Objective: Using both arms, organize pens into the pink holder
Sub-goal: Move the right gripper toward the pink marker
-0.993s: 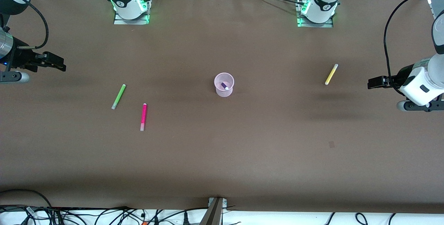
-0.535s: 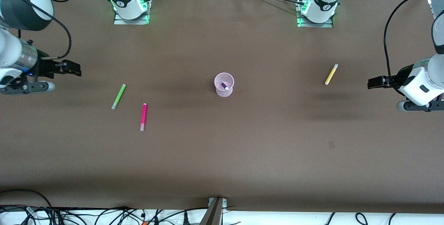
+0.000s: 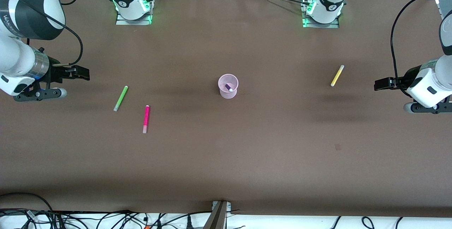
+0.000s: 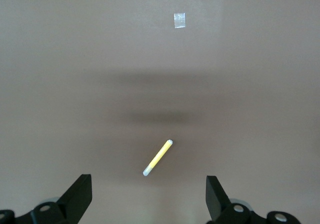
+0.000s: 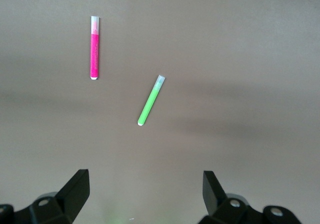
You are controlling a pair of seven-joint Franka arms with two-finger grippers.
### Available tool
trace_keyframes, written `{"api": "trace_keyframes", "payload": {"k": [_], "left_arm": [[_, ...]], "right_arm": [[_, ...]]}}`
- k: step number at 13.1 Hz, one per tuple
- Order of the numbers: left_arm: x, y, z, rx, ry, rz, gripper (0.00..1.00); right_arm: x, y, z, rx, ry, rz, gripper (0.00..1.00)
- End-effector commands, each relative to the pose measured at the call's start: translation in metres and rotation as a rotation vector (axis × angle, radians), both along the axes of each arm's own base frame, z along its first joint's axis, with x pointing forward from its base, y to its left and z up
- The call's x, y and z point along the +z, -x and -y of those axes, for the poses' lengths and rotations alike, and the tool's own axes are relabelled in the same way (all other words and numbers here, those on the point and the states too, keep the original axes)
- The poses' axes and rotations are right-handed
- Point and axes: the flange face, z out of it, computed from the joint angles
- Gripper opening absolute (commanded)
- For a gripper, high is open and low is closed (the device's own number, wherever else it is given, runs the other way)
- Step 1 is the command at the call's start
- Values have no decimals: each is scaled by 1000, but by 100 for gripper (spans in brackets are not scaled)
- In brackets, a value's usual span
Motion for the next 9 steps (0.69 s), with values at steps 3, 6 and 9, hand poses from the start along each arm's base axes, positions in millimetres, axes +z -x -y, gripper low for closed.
{"api": "trace_keyframes", "payload": {"k": [3,6,9], "left_arm": [[0,0,1,-16,20,8,100],[0,0,1,-18,20,9,100],[-2,-1,2,-18,21,3,100]], "right_arm": [[7,0,-21,19,-15,4,98],[7,0,-34,27,-52,12,98],[5,1,-46,35,-77,9,98]]}}
